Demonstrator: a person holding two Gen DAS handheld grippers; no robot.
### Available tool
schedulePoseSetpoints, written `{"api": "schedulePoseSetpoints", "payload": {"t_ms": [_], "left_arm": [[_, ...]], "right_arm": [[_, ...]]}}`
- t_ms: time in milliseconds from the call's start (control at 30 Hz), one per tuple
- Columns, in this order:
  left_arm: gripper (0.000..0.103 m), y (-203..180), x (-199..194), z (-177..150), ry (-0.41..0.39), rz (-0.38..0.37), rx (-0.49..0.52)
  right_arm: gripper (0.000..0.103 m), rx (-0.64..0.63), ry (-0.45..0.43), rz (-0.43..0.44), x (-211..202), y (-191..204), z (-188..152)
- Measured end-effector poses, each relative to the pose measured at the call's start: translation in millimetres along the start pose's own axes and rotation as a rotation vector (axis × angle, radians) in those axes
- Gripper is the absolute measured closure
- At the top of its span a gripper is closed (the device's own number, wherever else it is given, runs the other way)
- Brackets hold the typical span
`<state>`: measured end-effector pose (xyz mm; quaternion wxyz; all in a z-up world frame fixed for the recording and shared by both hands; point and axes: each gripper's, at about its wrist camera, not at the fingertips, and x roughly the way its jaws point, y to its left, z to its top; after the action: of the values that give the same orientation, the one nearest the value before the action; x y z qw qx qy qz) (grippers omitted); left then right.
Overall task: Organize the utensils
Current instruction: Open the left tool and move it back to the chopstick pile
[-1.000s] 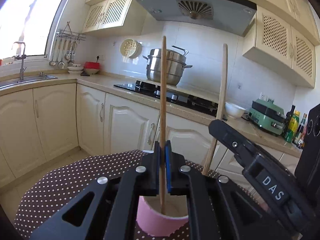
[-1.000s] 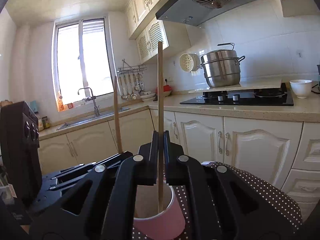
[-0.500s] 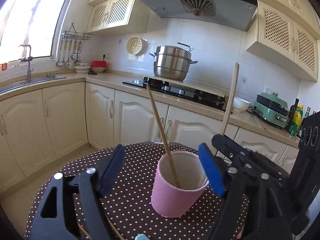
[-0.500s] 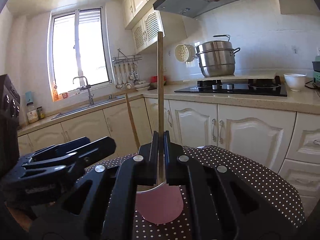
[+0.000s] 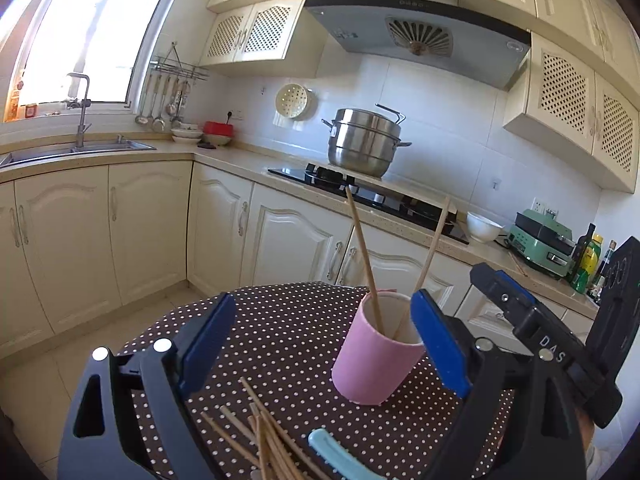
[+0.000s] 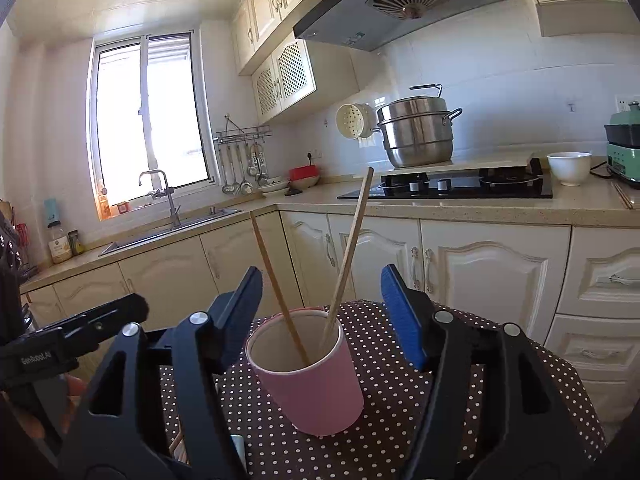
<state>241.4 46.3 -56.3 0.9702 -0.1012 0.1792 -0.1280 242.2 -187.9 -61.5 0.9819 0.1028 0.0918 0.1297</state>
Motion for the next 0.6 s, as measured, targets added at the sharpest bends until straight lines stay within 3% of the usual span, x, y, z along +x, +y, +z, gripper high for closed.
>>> {"api": "schedulePoseSetpoints", "payload": {"t_ms": [300, 600], "left_arm": [[0.015, 10, -35, -8, -0.023, 0.062, 0.051], [0.015, 23, -58, -22, 0.064, 0.079, 0.067]], "right_arm": [[0.04, -0.046, 0.047, -0.061, -22, 23, -13], [0.038, -0.071, 0.145, -0.058, -39, 51, -30]]}}
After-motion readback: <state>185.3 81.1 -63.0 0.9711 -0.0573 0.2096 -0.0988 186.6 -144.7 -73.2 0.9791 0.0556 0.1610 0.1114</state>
